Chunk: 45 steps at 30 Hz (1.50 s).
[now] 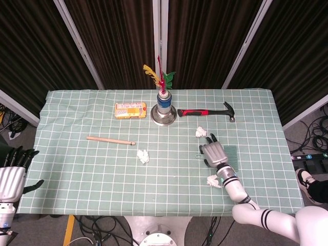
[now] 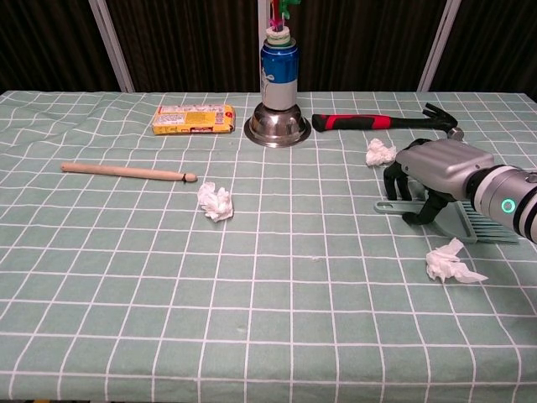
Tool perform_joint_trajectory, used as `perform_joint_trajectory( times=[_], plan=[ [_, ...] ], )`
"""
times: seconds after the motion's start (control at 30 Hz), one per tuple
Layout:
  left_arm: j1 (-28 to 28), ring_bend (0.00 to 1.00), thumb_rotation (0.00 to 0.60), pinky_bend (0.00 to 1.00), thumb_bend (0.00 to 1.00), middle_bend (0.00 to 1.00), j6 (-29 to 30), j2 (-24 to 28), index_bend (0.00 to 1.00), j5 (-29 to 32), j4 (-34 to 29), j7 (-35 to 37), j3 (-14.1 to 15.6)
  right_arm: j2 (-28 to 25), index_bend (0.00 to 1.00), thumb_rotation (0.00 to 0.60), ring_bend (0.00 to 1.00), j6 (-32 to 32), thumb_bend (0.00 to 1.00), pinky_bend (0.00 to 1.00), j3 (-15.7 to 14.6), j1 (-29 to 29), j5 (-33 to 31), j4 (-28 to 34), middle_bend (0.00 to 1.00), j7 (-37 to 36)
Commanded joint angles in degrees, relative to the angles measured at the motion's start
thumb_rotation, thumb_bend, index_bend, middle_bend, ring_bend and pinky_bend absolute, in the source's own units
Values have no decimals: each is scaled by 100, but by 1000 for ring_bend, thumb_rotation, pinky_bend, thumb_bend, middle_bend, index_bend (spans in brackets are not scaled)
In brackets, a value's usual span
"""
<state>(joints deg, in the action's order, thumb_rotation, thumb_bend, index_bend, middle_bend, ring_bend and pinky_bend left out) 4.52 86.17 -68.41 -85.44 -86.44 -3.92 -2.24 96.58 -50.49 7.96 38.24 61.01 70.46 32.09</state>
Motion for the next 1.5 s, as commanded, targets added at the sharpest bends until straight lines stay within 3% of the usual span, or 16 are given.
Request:
perform_joint_trajectory(
  times=[0.03,0.27,0.43,0.53,0.73,1.03,1.3,1.5],
  plan=[
    [-5,42,600,51,0,163,11,-2,185,-2,5,2,-2,-187,596,600,211,-180,326,86,34,-34,175,223,595,-171],
    [-11,42,600,51,0,163,33,21,185,-8,-46,-32,-11,-1149,633,600,252,-430,327,153,338,-19,1005,849,621,-1509],
    [-24,42,600,51,0,163,68,61,185,-14,-155,-152,-16,-1392,635,600,253,162,343,164,474,434,1761,243,620,-3494],
    [-47,42,600,51,0,163,94,117,185,21,-274,-257,-27,-1165,643,600,253,280,386,171,408,778,2331,-593,622,-4748],
    [-80,42,600,51,0,163,139,252,185,69,-591,-549,-42,-449,648,600,253,150,464,194,52,1335,3097,-2364,623,-6541],
    [-107,42,600,51,0,163,166,390,185,123,-946,-892,-54,528,648,600,253,110,560,212,-482,1766,3499,-4243,623,-8163],
    [-110,42,600,51,0,162,133,432,185,187,-1080,-1026,-60,1124,648,600,253,83,597,224,-941,1891,3730,-5100,623,-9210],
    [-94,42,600,51,0,162,84,455,185,202,-1124,-1034,-56,1275,649,600,253,-252,604,228,-1060,1904,3757,-5149,624,-10019]
  ],
)
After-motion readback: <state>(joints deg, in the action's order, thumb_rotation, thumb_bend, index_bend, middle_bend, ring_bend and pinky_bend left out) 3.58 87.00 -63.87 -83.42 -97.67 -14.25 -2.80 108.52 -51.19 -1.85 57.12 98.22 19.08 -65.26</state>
